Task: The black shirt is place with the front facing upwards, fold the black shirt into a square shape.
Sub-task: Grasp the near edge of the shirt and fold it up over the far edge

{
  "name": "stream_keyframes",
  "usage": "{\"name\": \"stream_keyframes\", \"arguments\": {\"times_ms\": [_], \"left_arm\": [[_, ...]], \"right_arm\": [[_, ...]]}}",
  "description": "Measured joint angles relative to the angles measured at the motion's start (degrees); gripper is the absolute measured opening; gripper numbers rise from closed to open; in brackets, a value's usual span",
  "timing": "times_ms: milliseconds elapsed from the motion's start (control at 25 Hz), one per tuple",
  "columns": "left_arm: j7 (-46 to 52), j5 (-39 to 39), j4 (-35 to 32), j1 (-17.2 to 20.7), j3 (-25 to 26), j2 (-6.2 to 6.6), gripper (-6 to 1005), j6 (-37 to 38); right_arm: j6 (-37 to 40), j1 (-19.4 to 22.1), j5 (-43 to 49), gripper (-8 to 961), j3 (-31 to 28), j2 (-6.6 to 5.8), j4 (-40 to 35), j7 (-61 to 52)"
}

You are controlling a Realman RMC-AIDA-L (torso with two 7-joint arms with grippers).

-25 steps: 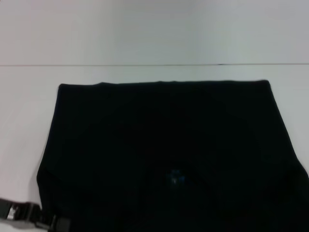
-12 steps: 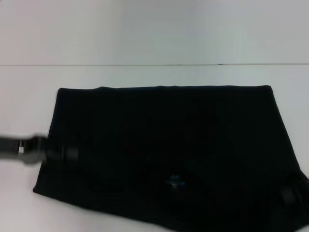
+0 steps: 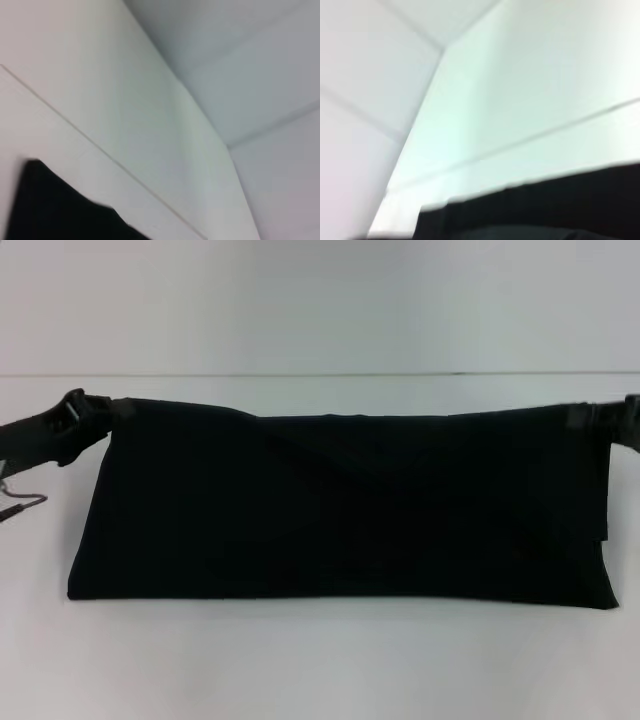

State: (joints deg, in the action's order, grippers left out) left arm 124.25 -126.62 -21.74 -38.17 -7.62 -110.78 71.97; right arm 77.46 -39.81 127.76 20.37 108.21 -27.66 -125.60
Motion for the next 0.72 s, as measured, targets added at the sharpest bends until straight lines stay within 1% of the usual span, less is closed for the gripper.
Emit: {"name": "stream_keyframes", "arguments": {"times_ms": [40, 120, 200, 280, 400, 560, 680, 720], "left_arm": [[-1.5, 1.3, 0.3, 0.1, 0.0, -0.81, 28, -2.5], [-3.4, 2.7, 0.5, 0.0, 0.0, -2.09, 28, -5.9], [-4.9, 3.8, 0.7, -0.2, 0.0, -3.0, 28, -8.9], [-6.2, 5.0, 1.0, -0.5, 0.0, -3.37, 29, -10.7], [-8.3, 8.0, 1.3, -1.0, 0.0, -3.74, 29, -12.3], [-9.8, 10.4, 1.3, -2.3, -0.1, -3.98, 29, -14.5], [-11.3, 10.8, 1.3, -3.3, -0.2, -4.86, 28, -17.9], [-12.4, 10.9, 1.4, -4.0, -0.3, -5.52, 28, -20.1]], "right_arm": [[-2.5, 0.0, -1.2, 137, 0.1, 0.39, 1.0, 0.5], [-7.2, -0.3, -2.8, 141, 0.3, 1.62, 1.7, 1.8], [-11.0, -0.9, -4.0, 144, 0.3, 2.8, 1.8, 3.5], [-13.9, -1.6, -5.0, 148, 0.3, 3.68, 1.8, 4.9], [-16.4, -2.7, -6.5, 153, 0.4, 4.64, 1.8, 6.9], [-19.0, -3.8, -7.7, 160, 0.5, 5.22, 1.8, 7.8], [-23.2, -4.8, -7.7, 165, 0.9, 5.75, 2.8, 9.3], [-25.2, -5.2, -7.8, 166, 0.9, 6.31, 3.1, 10.5]]}}
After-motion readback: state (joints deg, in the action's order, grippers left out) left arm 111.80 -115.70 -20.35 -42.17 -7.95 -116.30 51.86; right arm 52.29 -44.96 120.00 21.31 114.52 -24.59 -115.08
